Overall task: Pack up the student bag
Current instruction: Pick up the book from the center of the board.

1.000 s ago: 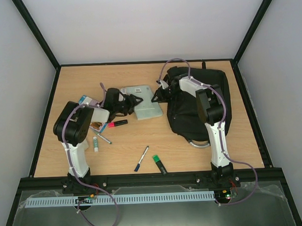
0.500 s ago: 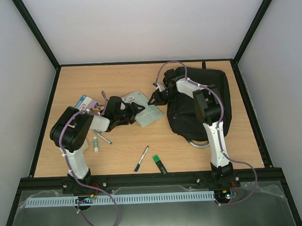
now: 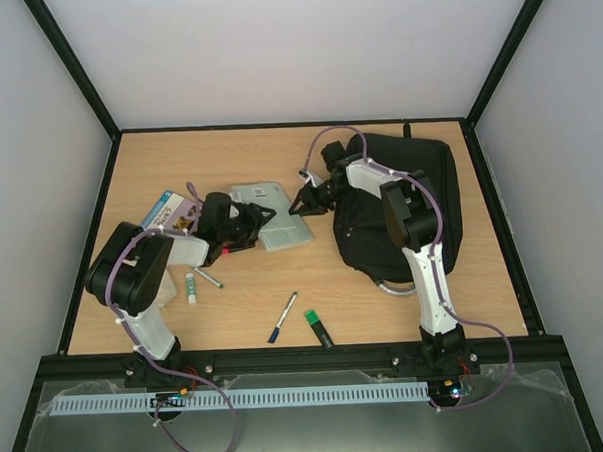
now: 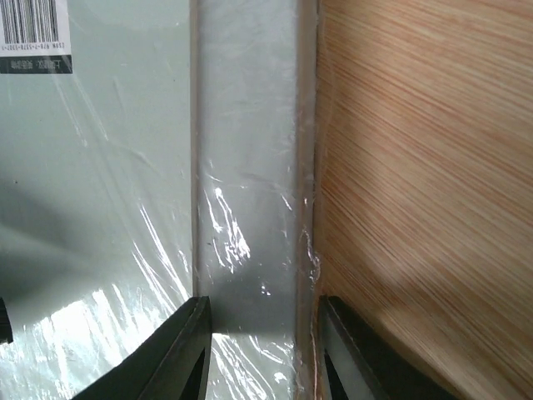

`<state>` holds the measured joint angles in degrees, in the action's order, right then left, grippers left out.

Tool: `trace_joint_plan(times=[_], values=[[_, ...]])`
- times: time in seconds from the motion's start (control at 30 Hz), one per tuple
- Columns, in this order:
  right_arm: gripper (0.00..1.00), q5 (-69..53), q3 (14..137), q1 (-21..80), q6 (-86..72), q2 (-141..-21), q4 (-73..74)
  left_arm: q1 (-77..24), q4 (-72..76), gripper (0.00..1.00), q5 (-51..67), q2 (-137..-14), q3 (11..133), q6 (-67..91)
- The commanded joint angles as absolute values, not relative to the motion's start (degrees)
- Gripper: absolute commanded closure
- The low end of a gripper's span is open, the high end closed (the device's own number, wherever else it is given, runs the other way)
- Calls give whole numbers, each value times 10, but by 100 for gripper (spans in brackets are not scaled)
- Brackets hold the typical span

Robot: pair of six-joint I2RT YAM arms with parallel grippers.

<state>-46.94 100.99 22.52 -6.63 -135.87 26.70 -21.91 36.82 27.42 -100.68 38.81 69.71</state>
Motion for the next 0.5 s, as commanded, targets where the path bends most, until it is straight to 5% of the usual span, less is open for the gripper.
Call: trace_joint_plan(times=[0.0,0.3,0.47], values=[[64,-434,984,240,-63,-1400,326,-220,434,59,288,-971,375,701],[60,-416,993,239,-59,-1358,336,-219,361,79,292,-906,374,660],[53,-372,992,225,-57,-1275,341,-216,285,82,305,-861,401,612]])
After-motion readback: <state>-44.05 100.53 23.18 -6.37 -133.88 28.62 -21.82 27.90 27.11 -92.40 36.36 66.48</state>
